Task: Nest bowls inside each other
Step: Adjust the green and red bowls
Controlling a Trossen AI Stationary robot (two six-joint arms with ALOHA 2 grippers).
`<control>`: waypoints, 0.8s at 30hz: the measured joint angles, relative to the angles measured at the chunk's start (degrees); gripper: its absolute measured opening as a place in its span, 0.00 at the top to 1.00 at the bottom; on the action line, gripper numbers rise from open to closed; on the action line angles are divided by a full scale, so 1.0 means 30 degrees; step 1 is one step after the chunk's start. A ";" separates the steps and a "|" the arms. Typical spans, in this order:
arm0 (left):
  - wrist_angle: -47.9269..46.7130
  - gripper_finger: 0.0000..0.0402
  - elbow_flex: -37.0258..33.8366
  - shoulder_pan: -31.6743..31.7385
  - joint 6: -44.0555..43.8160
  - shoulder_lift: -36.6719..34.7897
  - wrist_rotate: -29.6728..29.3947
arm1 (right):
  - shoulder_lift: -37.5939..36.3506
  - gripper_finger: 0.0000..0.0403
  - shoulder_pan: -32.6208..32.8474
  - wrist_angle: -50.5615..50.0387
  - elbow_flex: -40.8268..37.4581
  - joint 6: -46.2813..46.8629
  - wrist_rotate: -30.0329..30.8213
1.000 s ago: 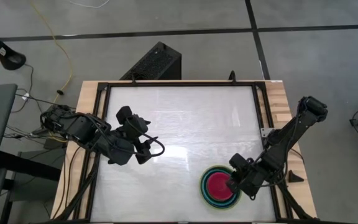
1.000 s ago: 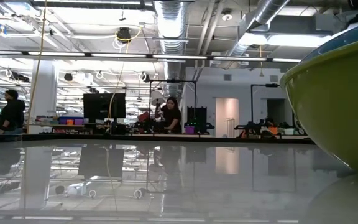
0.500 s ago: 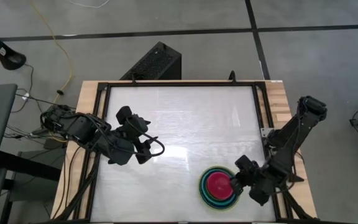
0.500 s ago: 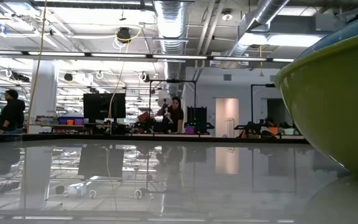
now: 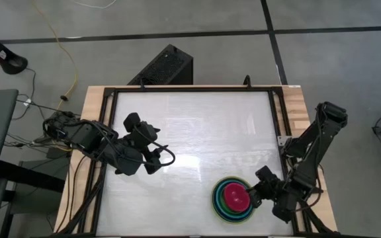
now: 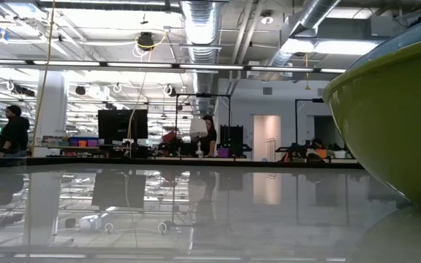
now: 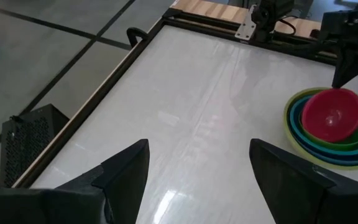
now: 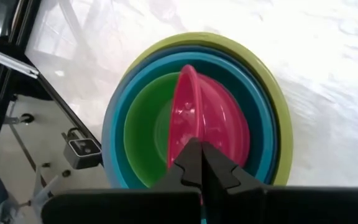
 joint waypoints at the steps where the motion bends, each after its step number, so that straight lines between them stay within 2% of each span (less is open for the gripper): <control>1: 0.0000 0.34 0.0000 0.0000 0.0005 0.0000 -0.0006 | 0.0000 0.96 -0.0005 0.0013 0.0000 0.0003 0.0007; 4: -0.0007 0.34 0.0000 0.0103 0.0073 0.0000 0.0004 | 0.0000 0.92 -0.0020 0.0013 0.0007 -0.0136 -0.0039; 10: 0.0000 0.34 0.0000 0.0451 0.0204 0.0000 0.0066 | 0.0022 0.74 -0.0549 0.0010 0.0015 -0.0648 -0.1974; 15: 0.0000 0.34 0.0000 0.0604 0.0211 0.0000 0.0132 | 0.0022 0.61 -0.0971 -0.0335 0.0022 -0.0912 -0.2309; 20: 0.0000 0.34 0.0000 0.0619 0.0211 0.0000 0.0147 | 0.0486 0.55 -0.1610 -0.0579 0.0022 -0.1630 -0.4042; 24: 0.0007 0.34 0.0000 0.0619 0.0210 0.0000 0.0147 | 0.1071 0.54 -0.2034 -0.0563 0.0022 -0.1921 -0.4547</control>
